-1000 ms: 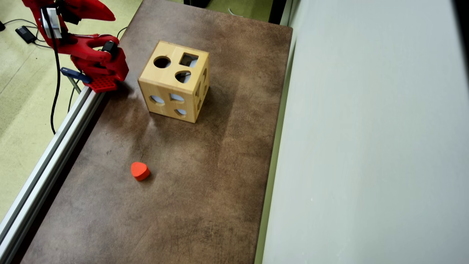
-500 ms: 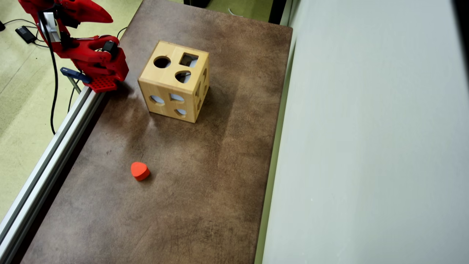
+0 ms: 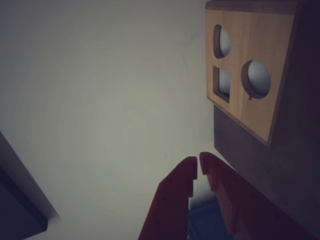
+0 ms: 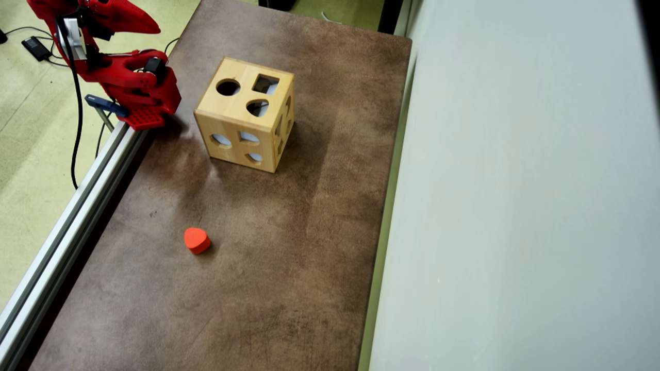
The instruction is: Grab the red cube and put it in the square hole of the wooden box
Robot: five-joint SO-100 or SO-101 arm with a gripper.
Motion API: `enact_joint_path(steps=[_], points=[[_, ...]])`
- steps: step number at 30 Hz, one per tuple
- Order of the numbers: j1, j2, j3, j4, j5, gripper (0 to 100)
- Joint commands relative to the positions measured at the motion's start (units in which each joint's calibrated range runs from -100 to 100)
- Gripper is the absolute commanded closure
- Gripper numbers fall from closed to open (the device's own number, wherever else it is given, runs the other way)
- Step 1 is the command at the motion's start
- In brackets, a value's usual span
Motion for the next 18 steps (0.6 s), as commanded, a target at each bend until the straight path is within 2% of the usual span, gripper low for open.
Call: enact_joint_path(steps=[1,18], points=[[0.5,0.3,0.2,0.4,0.3,98],[1.5,0.3,0.3,0.3,0.3,98]])
